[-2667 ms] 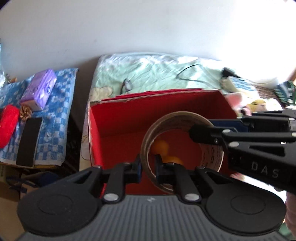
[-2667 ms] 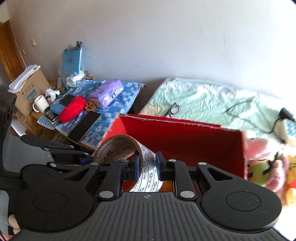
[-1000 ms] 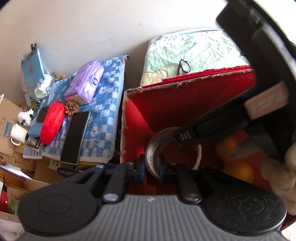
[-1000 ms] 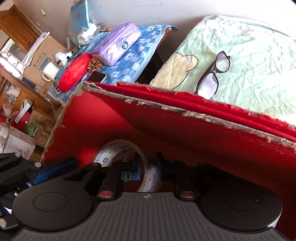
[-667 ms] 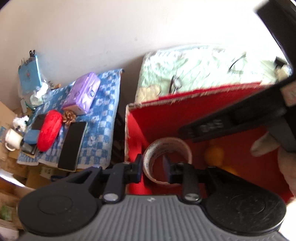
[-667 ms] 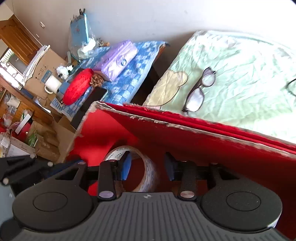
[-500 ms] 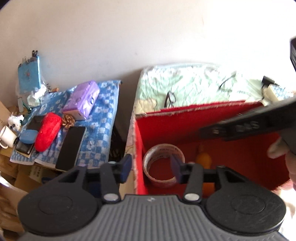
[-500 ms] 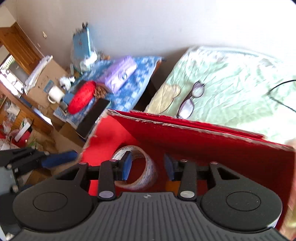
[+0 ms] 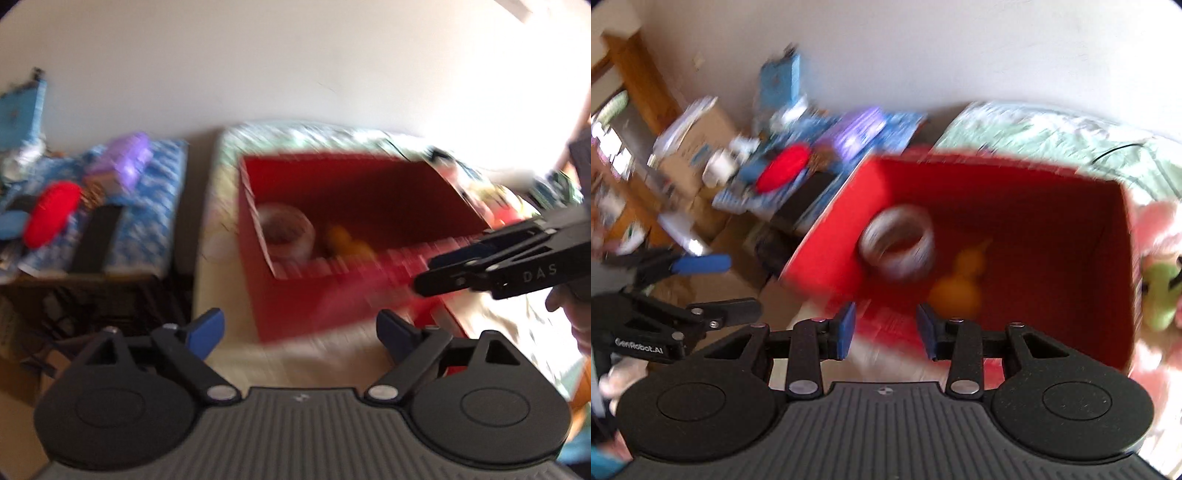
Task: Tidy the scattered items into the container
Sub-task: 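Grasp the pine cone on the sheet with the right gripper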
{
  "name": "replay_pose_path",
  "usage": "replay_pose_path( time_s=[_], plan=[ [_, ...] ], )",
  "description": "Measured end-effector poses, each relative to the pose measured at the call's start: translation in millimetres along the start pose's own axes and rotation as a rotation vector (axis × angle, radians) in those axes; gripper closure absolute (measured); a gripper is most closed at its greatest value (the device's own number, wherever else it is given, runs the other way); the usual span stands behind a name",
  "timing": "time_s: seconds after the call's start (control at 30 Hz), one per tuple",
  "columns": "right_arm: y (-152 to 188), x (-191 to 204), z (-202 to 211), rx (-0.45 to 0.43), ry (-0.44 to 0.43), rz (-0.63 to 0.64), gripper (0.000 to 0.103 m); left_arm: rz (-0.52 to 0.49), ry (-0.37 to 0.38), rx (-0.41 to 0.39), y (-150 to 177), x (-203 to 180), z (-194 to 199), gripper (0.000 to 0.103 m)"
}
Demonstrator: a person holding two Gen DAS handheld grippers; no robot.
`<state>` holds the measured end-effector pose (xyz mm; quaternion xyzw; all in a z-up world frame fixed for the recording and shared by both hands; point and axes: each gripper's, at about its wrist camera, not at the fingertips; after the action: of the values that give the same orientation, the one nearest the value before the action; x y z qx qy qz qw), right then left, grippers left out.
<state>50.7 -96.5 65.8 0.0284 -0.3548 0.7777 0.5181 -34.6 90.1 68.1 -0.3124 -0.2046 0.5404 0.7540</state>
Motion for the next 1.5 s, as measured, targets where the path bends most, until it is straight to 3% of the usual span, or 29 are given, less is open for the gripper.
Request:
replay_pose_path(
  time_s=[0.1, 0.23, 0.37, 0.6, 0.67, 0.73, 0.8, 1.17, 1.5],
  plan=[
    [24.7, 11.8, -14.5, 0.106, -0.029, 0.023, 0.060, -0.013, 0.116, 0.042, 23.8, -11.6, -9.2, 0.010],
    [39.9, 16.7, -42.3, 0.199, 0.002, -0.008, 0.060, -0.088, 0.237, 0.123, 43.6, -24.3, -28.8, 0.009],
    [41.4, 14.7, -61.8, 0.266, -0.002, -0.060, 0.060, -0.130, 0.296, 0.160, 57.3, -27.8, -42.8, 0.009],
    [57.8, 14.6, -82.7, 0.356, 0.078, -0.088, 0.060, -0.176, 0.302, 0.210, 65.7, -44.5, -70.8, 0.010],
    [64.0, 14.7, -82.3, 0.362, 0.078, -0.086, 0.059, -0.180, 0.306, 0.230, 68.6, -47.6, -77.9, 0.019],
    [66.0, 15.7, -81.6, 0.365, 0.073, -0.088, 0.055, -0.164, 0.334, 0.264, 71.5, -46.3, -87.1, 0.044],
    [65.7, 16.9, -83.3, 0.368, 0.073, -0.085, 0.053, -0.144, 0.348, 0.280, 74.1, -43.4, -92.8, 0.054],
    [66.2, 14.1, -89.0, 0.432, 0.013, -0.119, 0.050, -0.164, 0.341, 0.271, 69.8, -44.3, -89.8, 0.055],
    [54.7, 12.4, -65.6, 0.357, -0.034, -0.149, 0.052, -0.171, 0.319, 0.206, 47.2, -37.3, -68.6, 0.056]
  ],
)
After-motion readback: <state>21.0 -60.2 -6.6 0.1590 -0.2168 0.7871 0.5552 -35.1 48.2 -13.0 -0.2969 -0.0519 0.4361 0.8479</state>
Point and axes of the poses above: each gripper's, at about its wrist camera, not at the fingertips, and z roughly against the way its jaws point, x to its left, y to its underside, and after that the axes turned 11 degrees about -z, right-handed
